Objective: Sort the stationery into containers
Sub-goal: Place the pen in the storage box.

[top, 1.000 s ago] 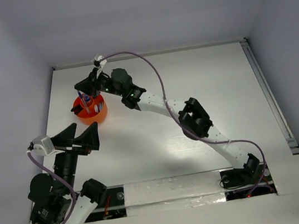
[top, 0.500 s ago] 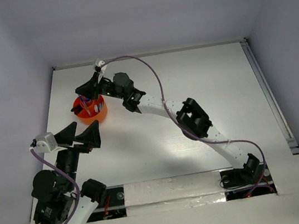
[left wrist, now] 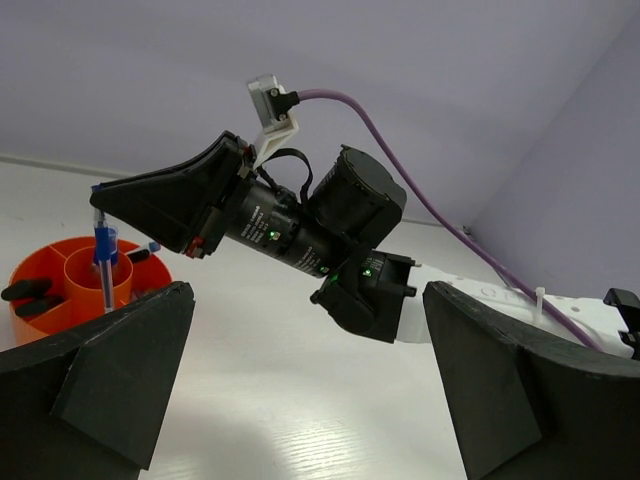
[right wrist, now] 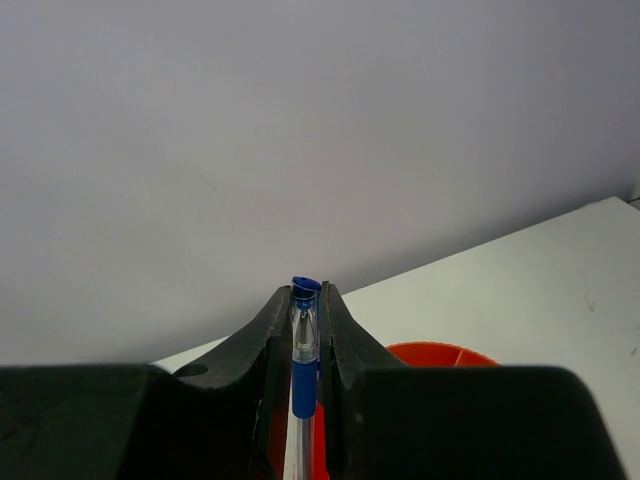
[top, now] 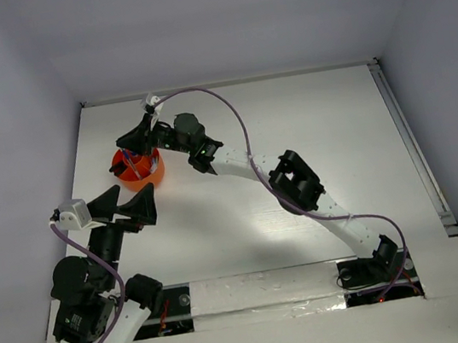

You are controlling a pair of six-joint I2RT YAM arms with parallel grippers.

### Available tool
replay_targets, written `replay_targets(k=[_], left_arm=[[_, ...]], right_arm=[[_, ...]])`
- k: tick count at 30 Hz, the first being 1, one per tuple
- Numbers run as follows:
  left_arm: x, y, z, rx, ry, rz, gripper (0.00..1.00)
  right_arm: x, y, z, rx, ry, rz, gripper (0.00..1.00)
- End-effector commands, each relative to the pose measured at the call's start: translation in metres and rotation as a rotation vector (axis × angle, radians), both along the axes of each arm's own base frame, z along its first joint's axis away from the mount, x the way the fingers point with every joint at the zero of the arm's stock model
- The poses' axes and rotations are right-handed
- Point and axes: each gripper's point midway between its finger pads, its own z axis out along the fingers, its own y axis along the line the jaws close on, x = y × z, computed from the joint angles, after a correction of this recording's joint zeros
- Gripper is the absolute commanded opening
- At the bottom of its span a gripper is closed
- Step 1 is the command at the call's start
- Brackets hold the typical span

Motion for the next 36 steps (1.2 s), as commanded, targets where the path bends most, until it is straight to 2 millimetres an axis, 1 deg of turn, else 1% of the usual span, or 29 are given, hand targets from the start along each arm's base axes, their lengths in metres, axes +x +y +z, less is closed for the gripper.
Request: replay_targets(k=[1,5,6,9,12,13,18,21,24,26,28,31,32,33,34,36], left_arm=[[0.003,-0.002,0.006,0.002,-0.028,-0.004,0.99],[0.003,-0.001,0.007,0.002,-0.031,0.003,0.99],[0.004,-0.002,0.006,0.004,-0.027,0.001,0.99],[0.004,-0.002,0.006,0.006,-0.025,0.001,0.99],[0.004,-0.002,0.006,0.005,-0.026,0.001,0.99],[0.003,-0.002,0.007,0.004,-0.029,0.001,0.99],[0.005,-0.002,0.006,0.009,-0.026,0.002,0.99],[0.005,-0.003,0.006,0.011,-0.028,-0.002,0.99],[0.005,-0.001,0.006,0.012,-0.030,0.007,0.99],[0.005,-0.001,0.006,0.011,-0.030,0.005,0.99],[0.005,-0.001,0.006,0.011,-0.030,0.005,0.99],[0.005,0.000,0.007,0.008,-0.034,0.011,0.99],[0.006,0.001,0.007,0.010,-0.033,0.016,0.99],[0.006,0.001,0.006,0.010,-0.032,0.016,0.99],[0.006,0.000,0.007,0.011,-0.032,0.013,0.99],[0.006,0.002,0.007,0.010,-0.032,0.022,0.99]], right_arm=[[-0.009,0.001,0.020,0.050,-0.073,0.011,0.00],[-0.003,0.000,0.027,0.058,-0.086,-0.017,0.00],[-0.002,0.000,0.035,0.072,-0.097,-0.026,0.00],[0.002,-0.002,0.047,0.095,-0.107,-0.052,0.00],[0.003,-0.004,0.043,0.091,-0.108,-0.063,0.00],[0.003,-0.004,0.036,0.081,-0.099,-0.066,0.00],[0.005,-0.002,0.015,0.062,-0.076,-0.066,0.00],[0.005,-0.001,0.010,0.066,-0.062,-0.061,0.00],[0.002,-0.003,0.012,0.076,-0.059,-0.053,0.00],[0.000,-0.005,0.015,0.087,-0.066,-0.055,0.02],[-0.002,-0.009,0.017,0.089,-0.067,-0.056,0.07],[-0.004,-0.013,0.019,0.088,-0.074,-0.060,0.10],[-0.004,-0.013,0.020,0.089,-0.077,-0.060,0.12],[-0.005,-0.014,0.019,0.086,-0.075,-0.059,0.16],[-0.006,-0.015,0.022,0.089,-0.075,-0.055,0.25],[-0.010,-0.016,0.021,0.086,-0.069,-0.039,0.38]])
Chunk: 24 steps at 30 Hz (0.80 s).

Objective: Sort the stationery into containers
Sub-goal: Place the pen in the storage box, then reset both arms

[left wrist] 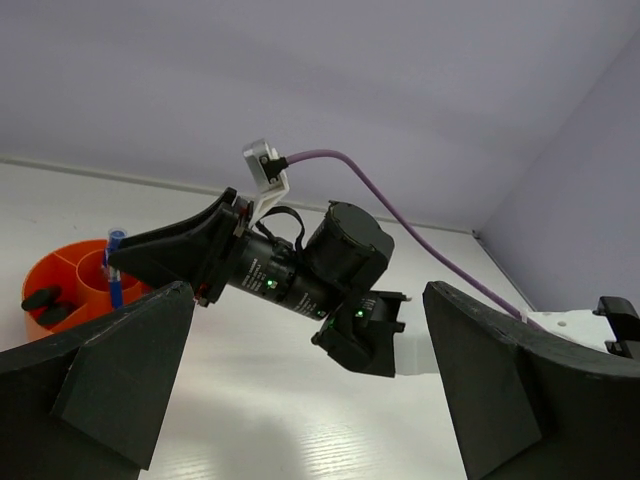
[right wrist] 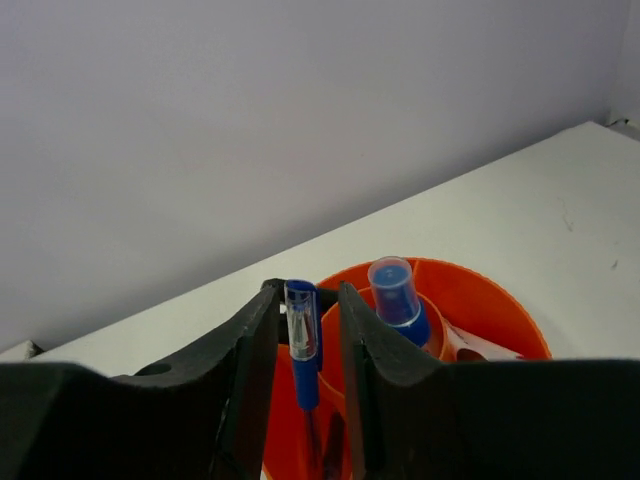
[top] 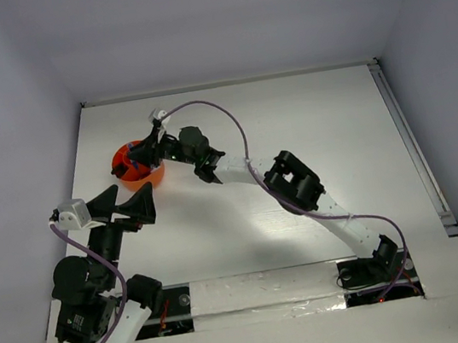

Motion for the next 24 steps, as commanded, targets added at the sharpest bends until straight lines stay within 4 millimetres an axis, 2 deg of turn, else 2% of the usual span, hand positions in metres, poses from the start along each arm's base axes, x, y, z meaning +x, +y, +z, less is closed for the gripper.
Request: replay_targets(k=[1,3,4,5,7,8,9,10,12,15,16,17,18,19,20,22,24], left_arm=[[0.004,-0.002,0.007,0.000,-0.030,0.000,0.99],[0.005,0.000,0.007,-0.002,-0.031,0.010,0.99],[0.004,0.000,0.007,-0.003,-0.033,0.011,0.99],[0.004,0.001,0.007,-0.005,-0.033,0.012,0.99],[0.004,0.003,0.008,-0.008,-0.036,0.023,0.99],[0.004,0.004,0.007,-0.010,-0.035,0.029,0.99],[0.004,0.005,0.008,-0.013,-0.036,0.034,0.99],[0.004,0.005,0.007,-0.014,-0.034,0.036,0.99],[0.005,0.009,0.007,-0.019,-0.032,0.055,0.99],[0.006,0.008,0.007,-0.021,-0.036,0.052,0.99],[0.007,0.007,0.005,-0.017,-0.030,0.051,0.99],[0.008,0.007,0.005,-0.014,-0.026,0.052,0.99],[0.010,0.006,0.003,-0.011,-0.016,0.054,0.99],[0.011,0.006,0.003,-0.012,-0.009,0.054,0.99],[0.014,0.005,0.001,-0.007,0.002,0.054,0.99],[0.016,0.003,0.000,-0.003,0.012,0.051,0.99],[0.018,0.000,-0.002,-0.012,0.019,0.039,0.99]], right_arm=[[-0.019,-0.010,0.086,0.136,-0.109,0.021,0.51],[-0.023,-0.012,0.089,0.128,-0.109,0.031,0.60],[-0.024,-0.014,0.092,0.128,-0.109,0.031,0.69],[-0.027,-0.019,0.106,0.138,-0.115,0.031,0.73],[-0.031,-0.023,0.107,0.122,-0.109,0.032,0.84],[-0.035,-0.030,0.125,0.139,-0.114,0.027,0.87],[-0.037,-0.033,0.117,0.126,-0.093,0.025,0.90],[-0.039,-0.037,0.121,0.129,-0.090,0.020,0.96],[-0.042,-0.047,0.128,0.137,-0.069,-0.002,0.99],[-0.047,-0.073,0.136,0.138,-0.033,-0.067,1.00],[-0.055,-0.088,0.159,0.167,-0.041,-0.082,1.00],[-0.058,-0.097,0.137,0.127,-0.006,-0.100,1.00],[-0.058,-0.106,0.136,0.122,0.008,-0.133,1.00],[-0.066,-0.122,0.156,0.145,0.000,-0.151,1.00],[-0.067,-0.132,0.128,0.081,0.052,-0.184,1.00],[-0.063,-0.156,0.121,0.059,0.099,-0.286,1.00],[-0.065,-0.192,0.114,0.038,0.130,-0.397,1.00]])
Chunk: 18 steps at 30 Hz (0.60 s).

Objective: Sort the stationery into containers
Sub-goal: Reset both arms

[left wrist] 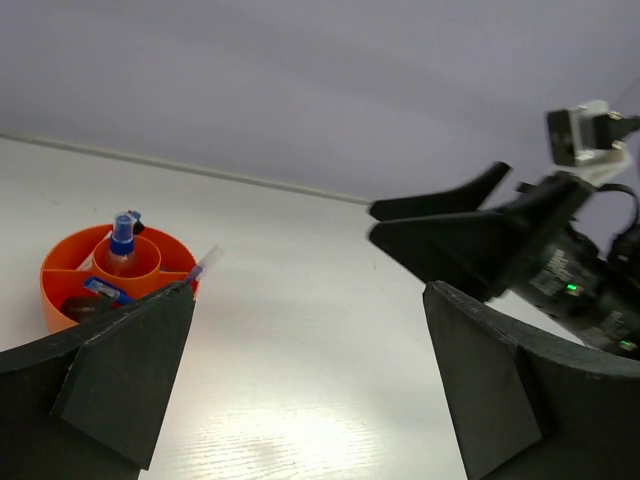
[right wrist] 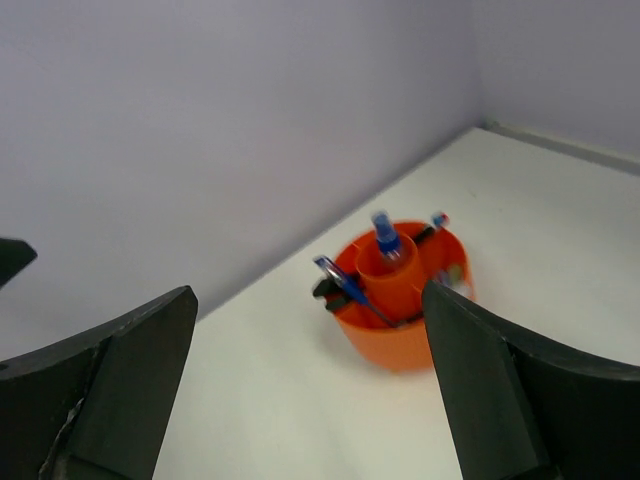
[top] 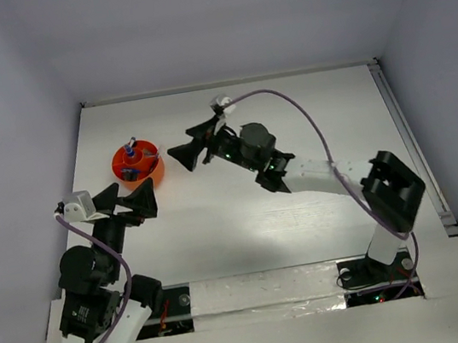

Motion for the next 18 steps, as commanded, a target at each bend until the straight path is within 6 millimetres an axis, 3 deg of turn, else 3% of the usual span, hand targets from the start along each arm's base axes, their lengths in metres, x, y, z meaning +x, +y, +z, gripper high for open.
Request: replay_targets(k=[1,5,6,9,10,12,14,18], left_arm=[[0.006,-0.005,0.010,-0.028,-0.025,-0.011,0.99],[0.007,-0.011,0.019,-0.062,-0.055,-0.044,0.99],[0.007,-0.015,0.023,-0.077,-0.062,-0.061,0.99],[0.004,-0.026,0.042,-0.098,-0.111,-0.127,0.99],[0.002,-0.029,0.054,-0.117,-0.147,-0.144,0.99],[0.000,-0.035,0.067,-0.116,-0.168,-0.179,0.99],[-0.002,-0.038,0.076,-0.118,-0.187,-0.199,0.99],[0.004,-0.040,0.073,-0.122,-0.187,-0.202,0.99]], right_arm=[[0.004,-0.051,-0.001,0.002,0.045,-0.210,1.00],[-0.008,-0.120,0.002,0.031,0.069,-0.389,1.00],[-0.015,-0.151,0.010,0.069,0.075,-0.466,1.00],[-0.025,-0.199,0.018,0.098,0.072,-0.589,1.00],[-0.037,-0.223,0.030,0.139,0.060,-0.616,1.00],[-0.044,-0.254,0.030,0.145,0.067,-0.699,1.00],[-0.056,-0.283,0.035,0.173,0.056,-0.742,1.00],[-0.066,-0.311,0.031,0.157,0.052,-0.803,1.00]])
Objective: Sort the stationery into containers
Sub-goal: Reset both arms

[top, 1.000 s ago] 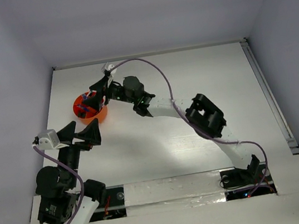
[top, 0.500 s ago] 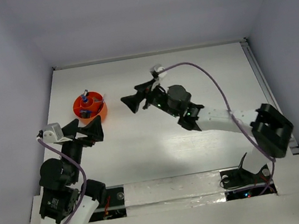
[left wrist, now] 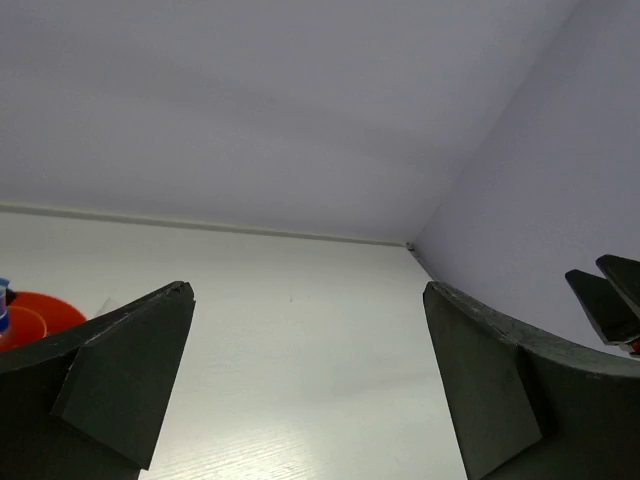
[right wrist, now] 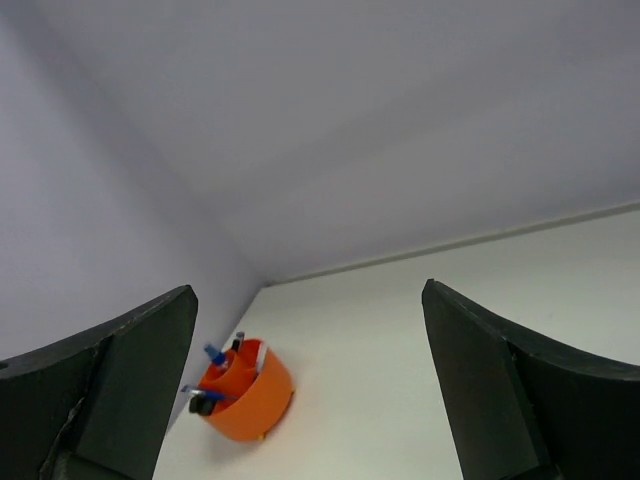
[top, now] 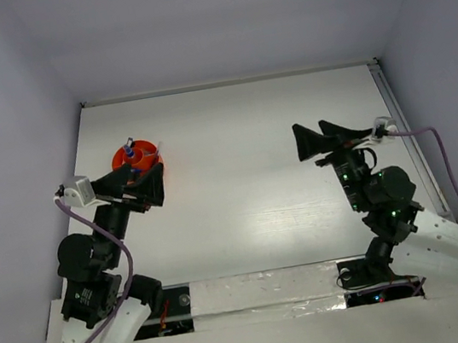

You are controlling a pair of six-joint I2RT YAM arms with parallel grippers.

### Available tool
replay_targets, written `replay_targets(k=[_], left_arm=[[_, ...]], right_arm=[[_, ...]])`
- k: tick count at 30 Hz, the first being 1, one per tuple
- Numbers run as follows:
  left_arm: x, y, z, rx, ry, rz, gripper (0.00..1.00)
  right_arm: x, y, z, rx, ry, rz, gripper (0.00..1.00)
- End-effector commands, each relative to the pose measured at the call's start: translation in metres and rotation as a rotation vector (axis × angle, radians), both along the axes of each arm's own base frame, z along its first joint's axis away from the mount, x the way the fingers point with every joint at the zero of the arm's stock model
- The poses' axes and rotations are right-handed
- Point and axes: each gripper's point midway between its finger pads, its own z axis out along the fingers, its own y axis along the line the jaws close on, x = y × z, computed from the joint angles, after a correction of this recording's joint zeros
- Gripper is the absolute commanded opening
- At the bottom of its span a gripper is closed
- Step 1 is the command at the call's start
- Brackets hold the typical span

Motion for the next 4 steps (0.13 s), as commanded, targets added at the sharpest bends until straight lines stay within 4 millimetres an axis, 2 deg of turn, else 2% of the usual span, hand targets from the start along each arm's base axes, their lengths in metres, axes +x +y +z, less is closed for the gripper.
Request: replay_targets(k=[1,2,4], left_arm=[[-0.0102,-0.0077,0.0317,-0.047,-0.112,-0.063,0.99],[-0.0096,-0.0089,0.0298,-0.051,-0.107,-0.068,0.99],[-0.0066,-0.0125,0.0265,-0.041,-0.093,-0.080,0.99]], right_arm=[[0.0060,-0.0243,-0.0293,-0.083,0.079,-0.129,1.00],[0.0062,-0.0257,-0.0324,-0.099,0.087,-0.136,1.00],[0.0062,-0.0274,-0.0260,-0.106,0.089,-0.144,1.00]])
